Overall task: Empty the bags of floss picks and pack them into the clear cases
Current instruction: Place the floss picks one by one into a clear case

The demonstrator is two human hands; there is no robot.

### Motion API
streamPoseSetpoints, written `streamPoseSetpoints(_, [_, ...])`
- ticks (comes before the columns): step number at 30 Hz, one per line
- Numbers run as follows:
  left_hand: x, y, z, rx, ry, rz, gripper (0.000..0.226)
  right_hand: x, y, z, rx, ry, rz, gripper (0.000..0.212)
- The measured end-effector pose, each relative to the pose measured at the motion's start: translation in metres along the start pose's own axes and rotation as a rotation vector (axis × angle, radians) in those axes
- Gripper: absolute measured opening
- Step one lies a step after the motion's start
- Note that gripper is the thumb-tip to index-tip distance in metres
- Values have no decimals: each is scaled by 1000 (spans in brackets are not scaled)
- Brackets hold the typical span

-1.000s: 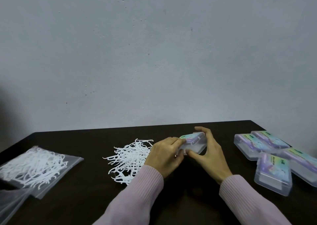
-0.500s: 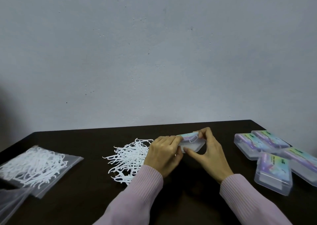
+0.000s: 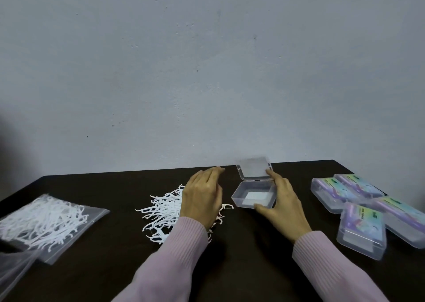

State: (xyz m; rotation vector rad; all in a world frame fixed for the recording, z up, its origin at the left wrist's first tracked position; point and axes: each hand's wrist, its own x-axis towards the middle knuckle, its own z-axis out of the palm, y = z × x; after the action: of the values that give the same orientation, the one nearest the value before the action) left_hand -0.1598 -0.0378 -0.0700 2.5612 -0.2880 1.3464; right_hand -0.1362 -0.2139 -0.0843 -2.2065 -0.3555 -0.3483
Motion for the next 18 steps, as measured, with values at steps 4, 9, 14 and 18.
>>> streamPoseSetpoints(4, [0,-3,-3,-25,-44,-45,43,2,3,2,0,-87,192,85])
streamPoseSetpoints(9, [-1,-12,-13,-83,-173,-105,44,-2,5,6,-61,-123,226,66])
streamPoseSetpoints(14, [-17,-34,-29,-111,-229,-79,41,-8,-3,10,-206,29,202,47])
streamPoseSetpoints(18, [-30,-51,-42,-115,-330,-85,32,-15,-11,20,-192,17,94,32])
